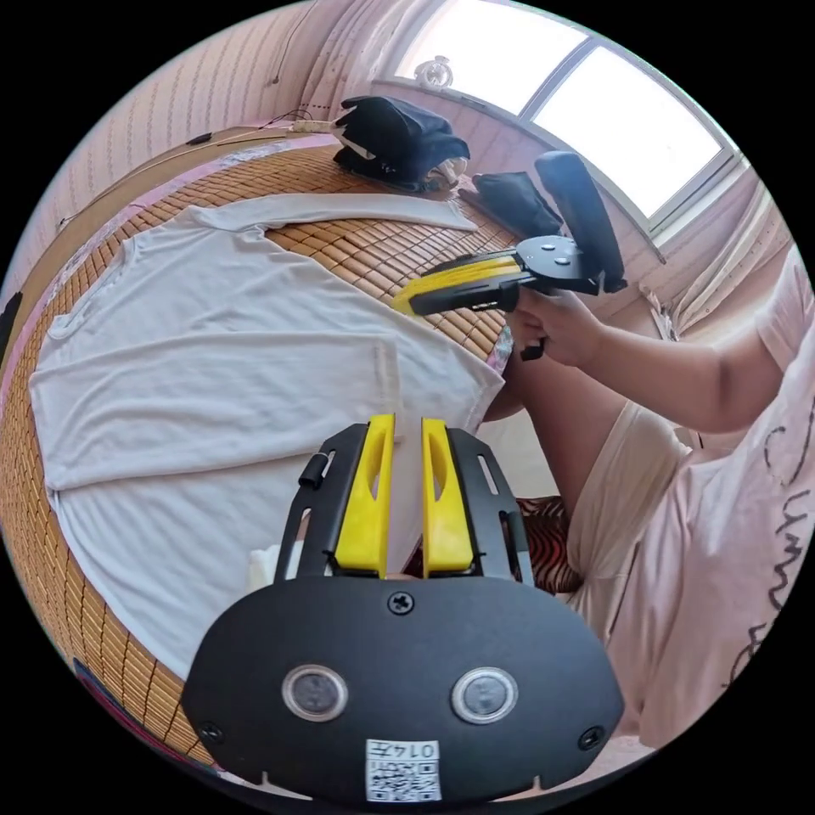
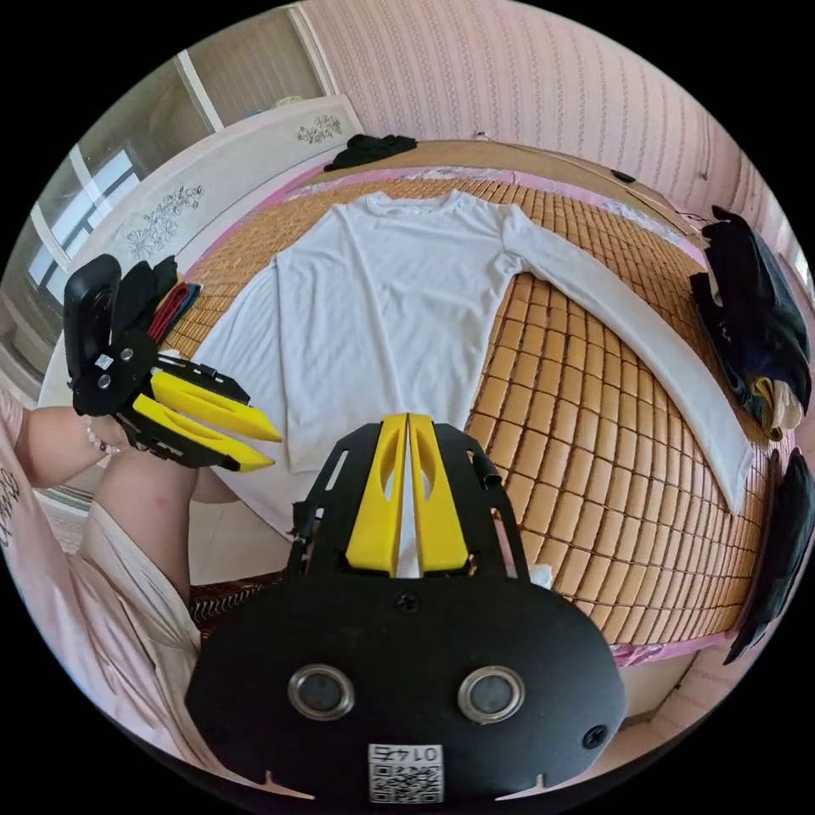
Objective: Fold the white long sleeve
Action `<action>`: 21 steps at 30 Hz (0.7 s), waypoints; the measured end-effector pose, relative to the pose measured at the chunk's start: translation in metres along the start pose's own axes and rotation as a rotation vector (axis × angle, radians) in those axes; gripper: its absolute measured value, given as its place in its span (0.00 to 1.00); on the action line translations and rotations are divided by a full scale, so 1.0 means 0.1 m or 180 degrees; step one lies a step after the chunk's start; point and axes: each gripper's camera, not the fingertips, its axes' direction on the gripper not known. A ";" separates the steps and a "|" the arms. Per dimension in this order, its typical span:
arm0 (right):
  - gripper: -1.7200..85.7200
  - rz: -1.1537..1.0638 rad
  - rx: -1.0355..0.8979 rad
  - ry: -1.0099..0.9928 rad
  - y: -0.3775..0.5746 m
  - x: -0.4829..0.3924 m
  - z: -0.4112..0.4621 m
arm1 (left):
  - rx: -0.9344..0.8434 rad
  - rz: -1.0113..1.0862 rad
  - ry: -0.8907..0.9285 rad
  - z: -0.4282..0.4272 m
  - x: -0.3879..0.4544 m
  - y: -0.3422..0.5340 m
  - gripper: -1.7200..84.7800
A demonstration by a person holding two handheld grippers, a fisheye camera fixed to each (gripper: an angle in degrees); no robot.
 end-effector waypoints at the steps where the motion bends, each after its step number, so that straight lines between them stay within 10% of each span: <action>1: 0.02 0.0076 0.0103 0.0050 0.02 0.10 -0.06 | 0.0013 0.0025 0.0038 -0.01 0.02 -0.03 0.09; 9: 0.09 0.2163 0.0588 0.1691 0.68 1.84 -0.58 | -0.0093 0.0588 -0.0306 0.14 0.14 -0.83 0.09; 21: 0.16 0.2838 0.1231 0.0968 1.38 2.72 -0.78 | 0.0065 0.0993 -0.0220 1.04 0.35 -2.57 0.10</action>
